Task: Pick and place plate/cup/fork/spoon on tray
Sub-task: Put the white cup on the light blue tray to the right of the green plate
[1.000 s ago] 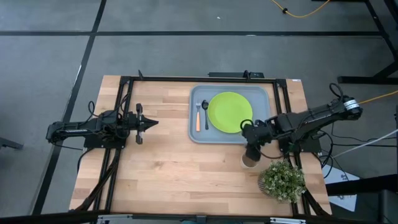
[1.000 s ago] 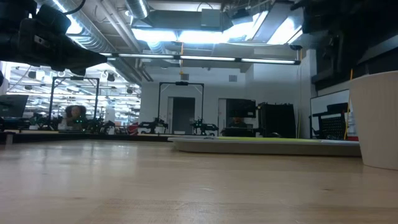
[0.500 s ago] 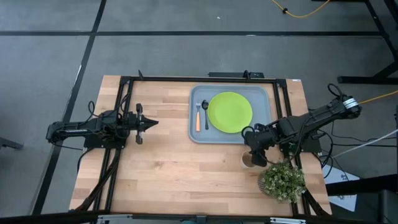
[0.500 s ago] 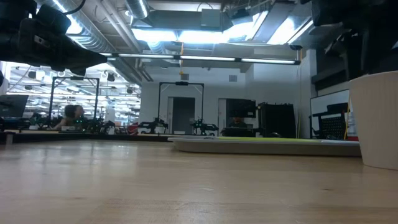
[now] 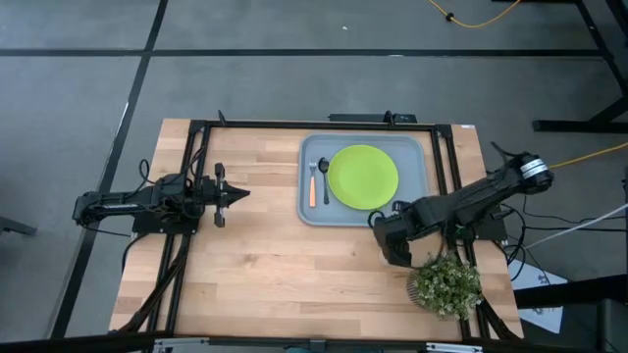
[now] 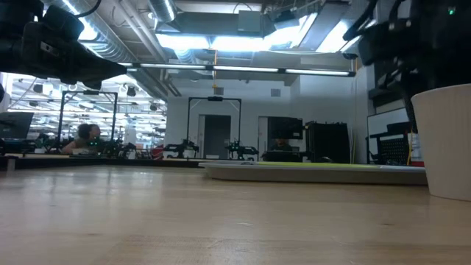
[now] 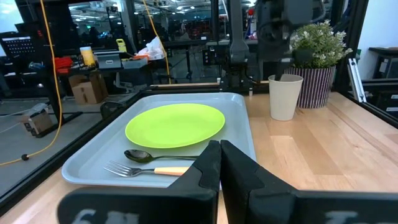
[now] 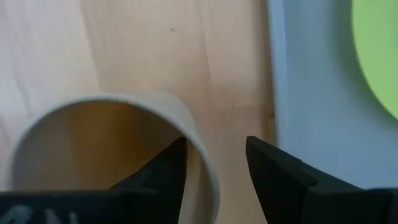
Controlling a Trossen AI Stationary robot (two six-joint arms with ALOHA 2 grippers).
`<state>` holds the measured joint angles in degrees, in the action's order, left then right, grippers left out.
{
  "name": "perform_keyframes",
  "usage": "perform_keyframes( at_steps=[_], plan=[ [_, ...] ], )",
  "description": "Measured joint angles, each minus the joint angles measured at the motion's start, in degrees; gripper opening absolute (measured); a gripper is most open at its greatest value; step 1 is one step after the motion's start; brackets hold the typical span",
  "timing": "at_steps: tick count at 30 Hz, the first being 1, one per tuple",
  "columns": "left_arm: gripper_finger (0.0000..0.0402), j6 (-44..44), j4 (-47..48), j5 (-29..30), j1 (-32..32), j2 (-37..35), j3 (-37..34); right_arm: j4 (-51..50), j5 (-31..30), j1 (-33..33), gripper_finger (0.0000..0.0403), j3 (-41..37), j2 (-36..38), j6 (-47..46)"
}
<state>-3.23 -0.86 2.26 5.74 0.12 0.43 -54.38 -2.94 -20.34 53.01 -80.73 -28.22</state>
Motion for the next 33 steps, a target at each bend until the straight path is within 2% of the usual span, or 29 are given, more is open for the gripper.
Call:
perform_keyframes(
  at_steps=[4,8,12,14,15,21,25,27,31,33],
  plan=[
    [0.0,0.0,0.0,0.0,0.0,0.02,-0.01,0.35,-0.33,0.0,0.0167,0.0,-2.14,-2.45],
    [0.0,0.0,0.0,0.0,0.0,0.02,0.0,-0.18,-2.92,0.01,0.0142,0.0,-1.36,-8.73],
    [0.0,0.0,0.0,0.0,-0.01,0.02,0.0,-1.78,-5.87,0.56,0.0076,0.0,0.85,-16.42],
    [0.0,0.0,0.0,0.0,-0.02,0.02,0.0,-0.92,-6.51,0.87,0.0026,0.0,2.25,-17.76],
    [0.0,0.0,0.0,0.0,0.0,0.02,0.0,-0.2,-6.58,1.01,0.0015,0.0,2.91,-17.76],
    [0.0,0.0,0.0,0.0,-0.01,0.02,-0.01,0.38,-6.47,1.05,0.0006,0.66,7.92,-18.3],
    [0.0,0.0,0.0,0.0,-0.02,0.02,-0.01,-1.46,-8.36,1.04,0.0004,4.84,11.27,-17.99],
    [0.0,-0.02,0.0,0.0,-0.02,0.0,0.0,-4.73,-12.59,1.01,0.0004,7.56,12.87,-17.97],
    [0.0,-0.01,0.0,0.0,0.0,0.02,0.0,-13.32,-28.34,2.36,0.0004,12.4,15.05,-17.53],
    [0.0,-0.01,0.0,0.0,0.0,0.0,0.0,-17.16,-33.1,4.51,0.0004,14.0,15.69,-15.05]
  ],
)
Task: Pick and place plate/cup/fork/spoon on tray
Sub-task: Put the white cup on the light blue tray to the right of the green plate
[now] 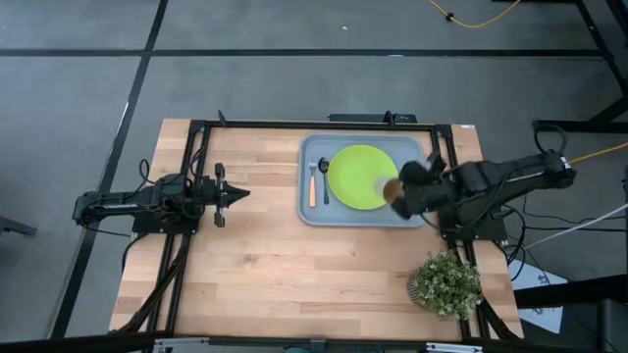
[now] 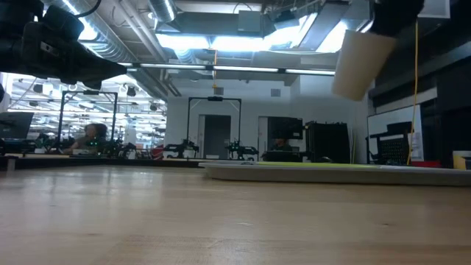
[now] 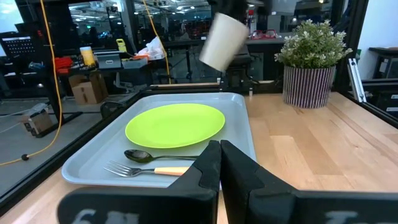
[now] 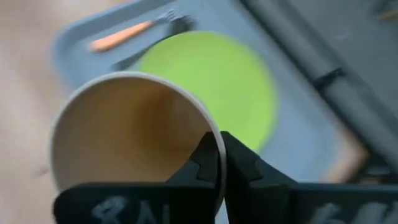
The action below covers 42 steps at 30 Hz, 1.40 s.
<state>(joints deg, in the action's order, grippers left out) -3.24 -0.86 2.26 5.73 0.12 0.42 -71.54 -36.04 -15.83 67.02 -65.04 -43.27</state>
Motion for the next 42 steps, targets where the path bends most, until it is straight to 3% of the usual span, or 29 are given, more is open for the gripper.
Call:
perform_keyframes(
  at_steps=[5,9,13,18,22,27,35,42],
  plan=[
    [0.0,0.01,0.0,0.01,0.0,0.01,-0.01,-1.23,-13.12,6.96,0.0004,0.62,2.1,2.6],
    [0.0,0.01,0.0,0.0,-0.02,0.02,-0.01,-2.06,-14.43,17.16,0.0003,0.14,3.06,1.89],
    [0.0,-0.01,0.0,0.0,-0.02,0.02,-0.02,-3.95,-6.49,29.38,0.0003,0.05,2.59,2.75],
    [0.0,0.01,0.0,0.0,0.0,0.02,-0.02,-2.01,6.19,43.08,0.0003,0.05,0.82,13.11],
    [0.0,0.0,0.0,0.0,-0.02,0.02,-0.02,1.85,11.75,51.11,0.0003,0.03,-1.75,20.78],
    [0.0,-0.01,0.0,0.01,-0.01,0.01,-0.01,8.03,18.38,56.99,0.0003,-0.91,-5.97,27.4],
    [0.0,-0.01,0.0,0.0,-0.01,0.02,-0.02,17.74,28.87,65.81,0.0003,-12.07,-7.43,33.45],
    [0.0,0.0,0.0,0.0,0.0,0.02,-0.02,22.92,28.2,69.98,0.0003,-17.5,-6.4,33.11]
  ],
)
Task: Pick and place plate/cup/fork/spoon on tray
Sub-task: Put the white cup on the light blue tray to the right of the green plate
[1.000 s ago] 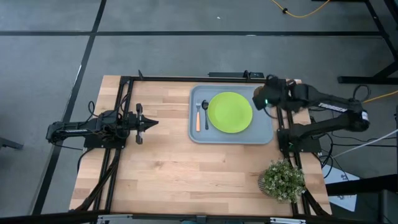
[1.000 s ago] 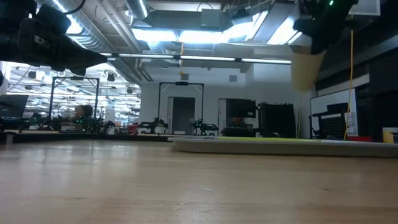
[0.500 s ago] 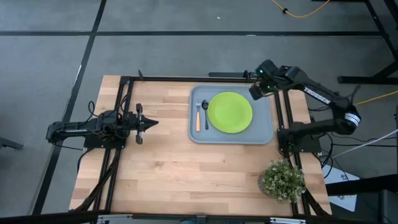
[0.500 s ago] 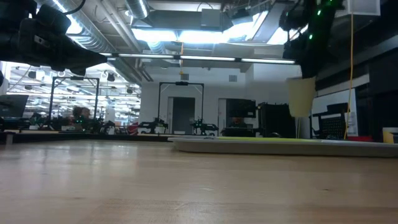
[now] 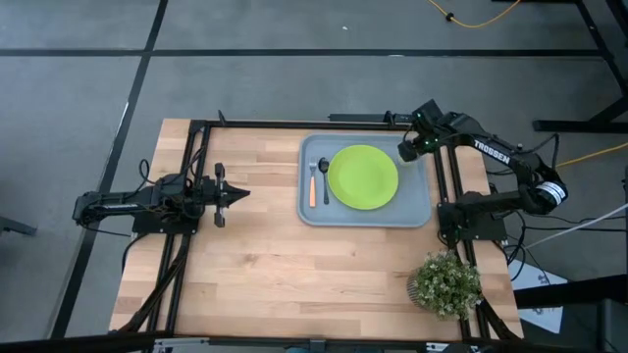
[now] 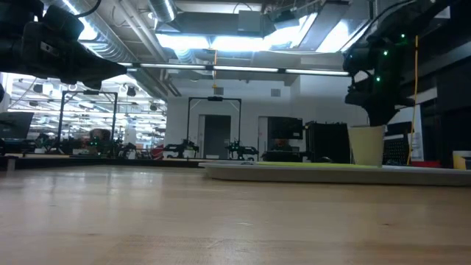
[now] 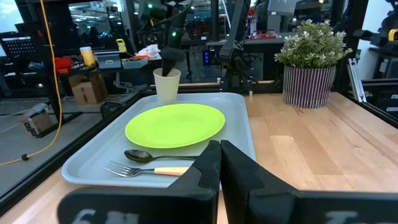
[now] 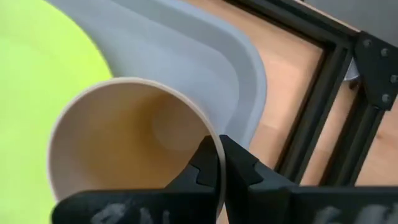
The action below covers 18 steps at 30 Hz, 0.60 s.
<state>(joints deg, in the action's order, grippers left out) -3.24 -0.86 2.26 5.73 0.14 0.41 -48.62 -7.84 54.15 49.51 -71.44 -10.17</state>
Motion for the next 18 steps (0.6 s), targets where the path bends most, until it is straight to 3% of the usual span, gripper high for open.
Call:
perform_keyframes(
  at_steps=[18],
  plan=[
    [0.0,0.0,0.0,0.0,-0.02,0.0,0.0,5.82,-1.79,0.24,0.0013,-1.81,0.0,-6.12]
  ],
)
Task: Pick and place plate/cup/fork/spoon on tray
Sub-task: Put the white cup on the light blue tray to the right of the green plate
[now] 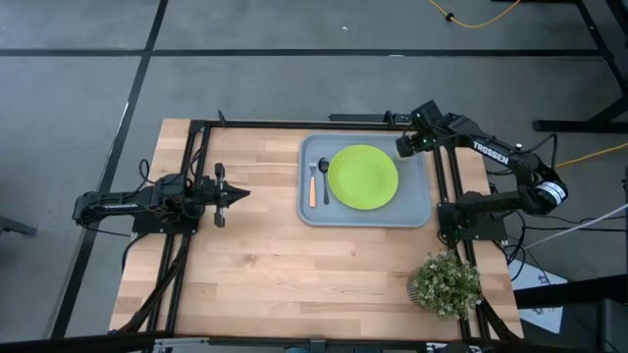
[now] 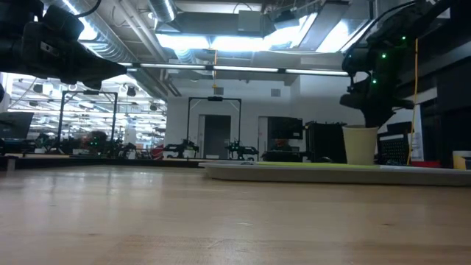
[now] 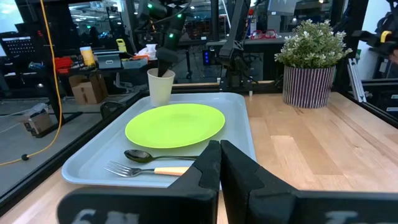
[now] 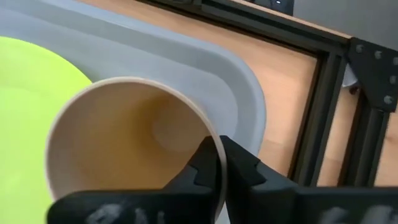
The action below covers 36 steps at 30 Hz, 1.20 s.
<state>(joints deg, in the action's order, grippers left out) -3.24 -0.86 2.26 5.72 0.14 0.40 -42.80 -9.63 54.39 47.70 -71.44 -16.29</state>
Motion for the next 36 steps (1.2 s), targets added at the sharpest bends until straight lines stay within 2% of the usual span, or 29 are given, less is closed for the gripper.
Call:
perform_keyframes(
  at_steps=[20,28,31,36],
  plan=[
    [0.0,0.01,0.0,0.0,0.0,0.0,0.01,-3.03,-1.31,-0.84,0.0025,0.02,0.0,-3.16],
    [0.0,0.02,0.0,0.0,0.02,0.0,0.01,-3.15,-1.31,-0.85,0.0027,0.02,0.0,-8.0],
    [0.0,0.02,0.0,0.0,0.01,0.0,0.01,-2.63,-1.95,-0.95,0.0042,0.02,0.0,-9.66],
    [0.0,0.02,0.0,0.0,0.02,0.0,0.0,-2.34,-2.38,-1.08,0.0098,0.04,0.0,-11.72]
  ],
)
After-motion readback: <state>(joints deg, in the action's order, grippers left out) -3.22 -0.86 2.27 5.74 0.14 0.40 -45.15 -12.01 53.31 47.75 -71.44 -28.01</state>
